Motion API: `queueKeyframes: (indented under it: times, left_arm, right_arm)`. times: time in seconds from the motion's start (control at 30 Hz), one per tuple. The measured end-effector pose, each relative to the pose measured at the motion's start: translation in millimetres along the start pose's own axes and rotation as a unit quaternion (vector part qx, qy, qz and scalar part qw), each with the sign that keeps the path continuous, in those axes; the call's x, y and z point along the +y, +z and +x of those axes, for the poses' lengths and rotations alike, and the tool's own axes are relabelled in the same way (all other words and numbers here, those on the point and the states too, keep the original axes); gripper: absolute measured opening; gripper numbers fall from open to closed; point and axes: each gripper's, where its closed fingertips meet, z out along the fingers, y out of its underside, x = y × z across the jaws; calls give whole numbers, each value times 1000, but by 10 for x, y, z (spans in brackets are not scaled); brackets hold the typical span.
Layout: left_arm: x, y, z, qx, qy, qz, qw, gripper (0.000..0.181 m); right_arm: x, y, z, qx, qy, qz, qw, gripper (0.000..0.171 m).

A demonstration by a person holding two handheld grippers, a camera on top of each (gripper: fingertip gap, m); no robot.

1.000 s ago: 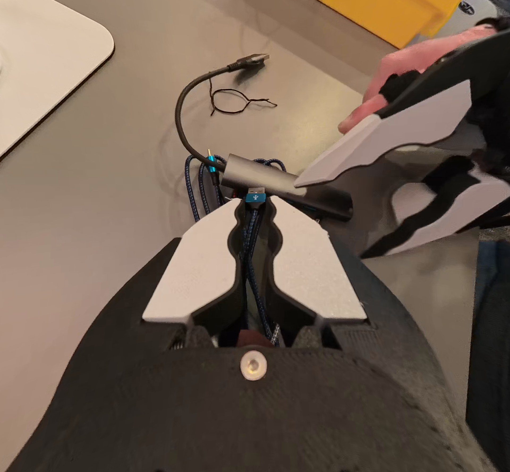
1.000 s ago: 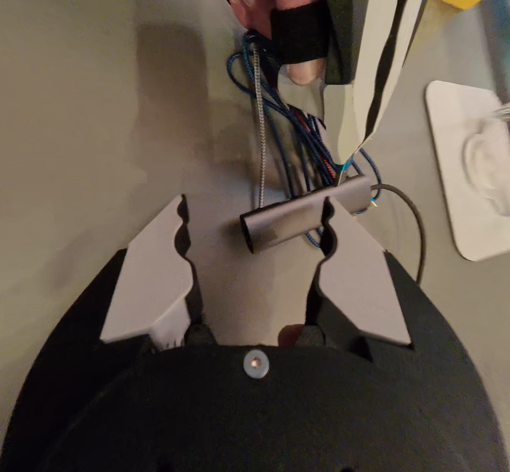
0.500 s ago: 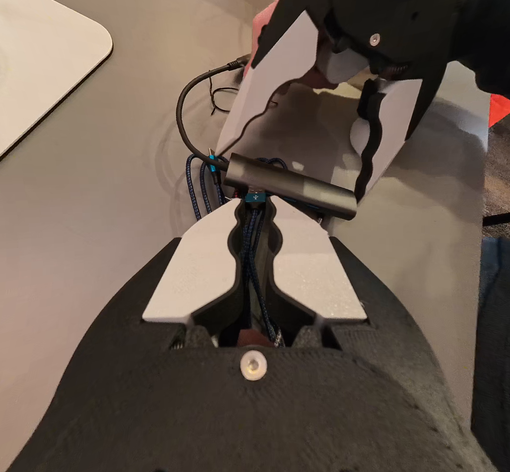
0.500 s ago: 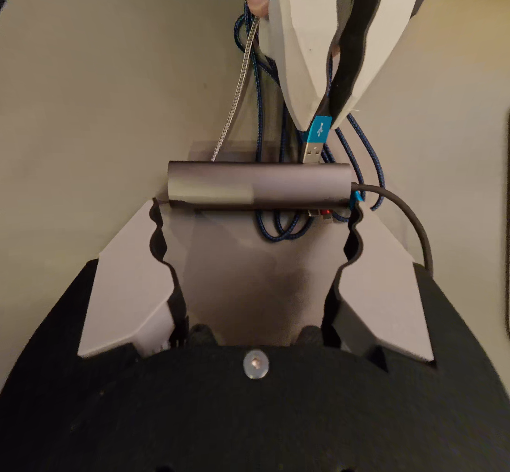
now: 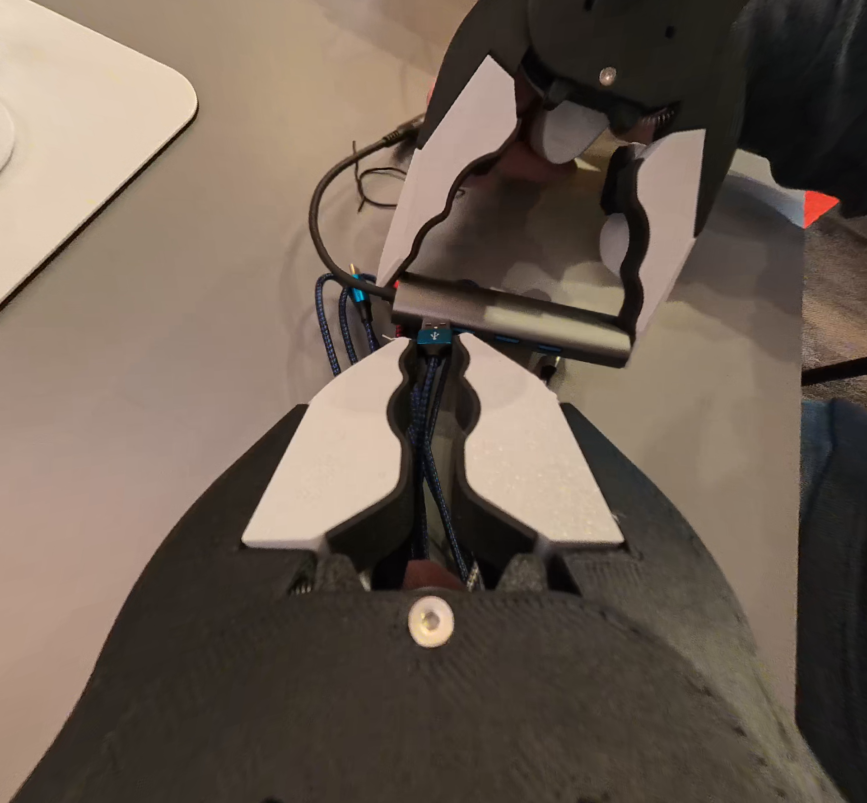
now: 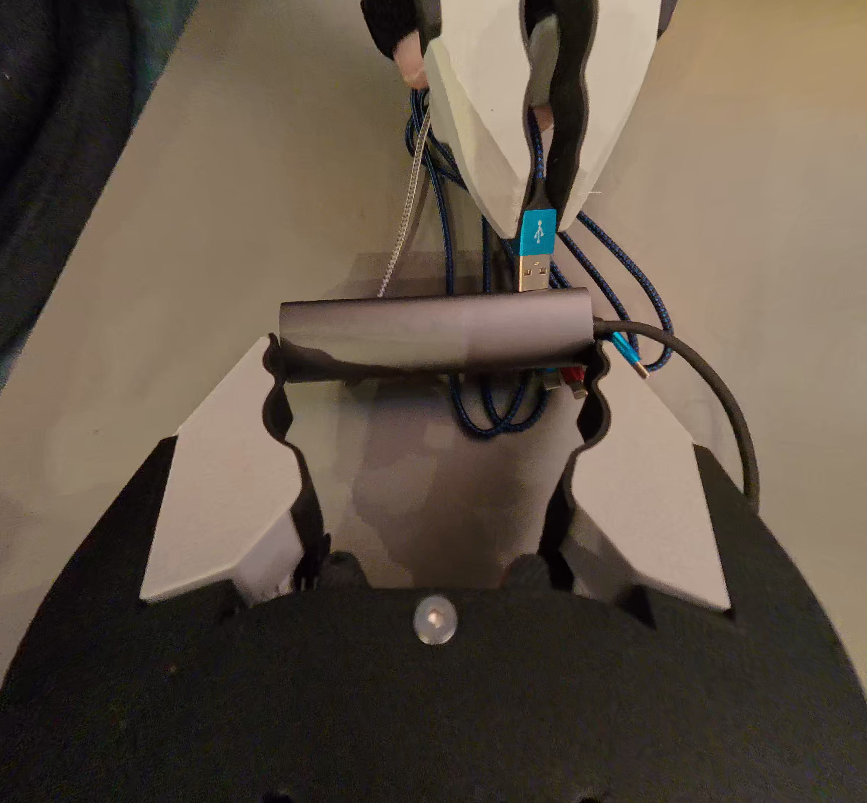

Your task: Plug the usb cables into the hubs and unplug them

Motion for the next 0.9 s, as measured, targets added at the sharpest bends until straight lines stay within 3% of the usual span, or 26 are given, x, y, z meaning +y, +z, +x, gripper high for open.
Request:
queueKeyframes:
  times: [0.2, 0.47, 0.9]
  left_arm:
    - [-47, -70, 102, -4, 53, -19, 998, 13]
    - [-283, -263, 306, 32, 73, 32, 996, 13]
    - [-365, -343, 380, 18, 84, 33, 996, 13]
  right_arm:
    - [-117, -64, -109, -22, 31, 41, 998, 124]
    - [-397, -317, -170, -36, 49, 117, 991, 124]
    - [-539, -441, -202, -25, 49, 141, 989, 124]
